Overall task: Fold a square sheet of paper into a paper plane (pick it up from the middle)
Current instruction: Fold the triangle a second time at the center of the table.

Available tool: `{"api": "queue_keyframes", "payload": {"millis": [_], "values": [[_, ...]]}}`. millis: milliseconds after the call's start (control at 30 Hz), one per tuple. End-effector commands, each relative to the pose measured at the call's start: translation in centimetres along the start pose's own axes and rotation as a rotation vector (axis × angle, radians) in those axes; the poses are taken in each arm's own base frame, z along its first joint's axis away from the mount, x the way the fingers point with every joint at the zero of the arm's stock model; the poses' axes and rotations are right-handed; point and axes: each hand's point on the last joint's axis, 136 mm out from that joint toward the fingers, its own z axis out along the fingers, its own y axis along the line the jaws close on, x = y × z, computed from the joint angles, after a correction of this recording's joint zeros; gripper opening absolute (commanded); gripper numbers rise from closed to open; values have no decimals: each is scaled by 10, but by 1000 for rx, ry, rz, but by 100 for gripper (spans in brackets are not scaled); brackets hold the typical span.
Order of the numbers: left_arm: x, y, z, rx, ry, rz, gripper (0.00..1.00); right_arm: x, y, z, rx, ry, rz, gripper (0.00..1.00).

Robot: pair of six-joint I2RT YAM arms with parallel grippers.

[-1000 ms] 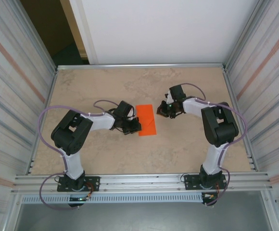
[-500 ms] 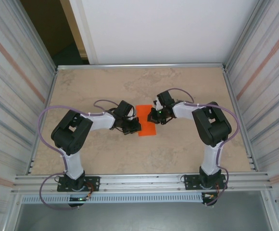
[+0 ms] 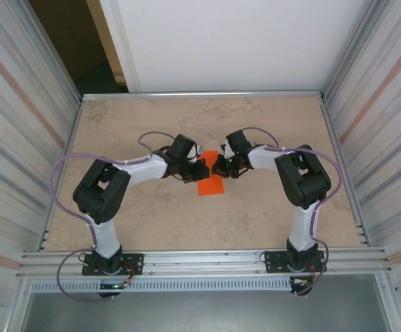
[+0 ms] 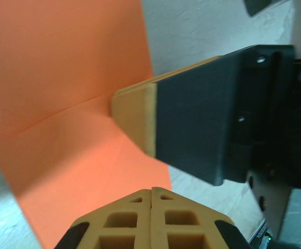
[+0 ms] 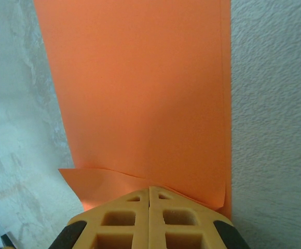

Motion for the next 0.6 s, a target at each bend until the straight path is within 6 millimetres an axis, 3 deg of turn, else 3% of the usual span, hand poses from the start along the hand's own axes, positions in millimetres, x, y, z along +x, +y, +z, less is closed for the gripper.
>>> {"api": "queue_keyframes", "payload": {"millis": [0, 167, 367, 567], "values": [[5, 5, 15, -10, 23, -1, 3, 17, -42, 14, 137, 52, 71, 0], [11, 16, 25, -30, 45, -13, 0, 16, -42, 14, 135, 47, 77, 0], [26, 46, 30, -96, 78, -28, 0, 16, -48, 13, 143, 50, 89, 0], [69, 78, 15, -168, 148, -64, 0, 18, -60, 13, 193, 56, 100, 0]]}}
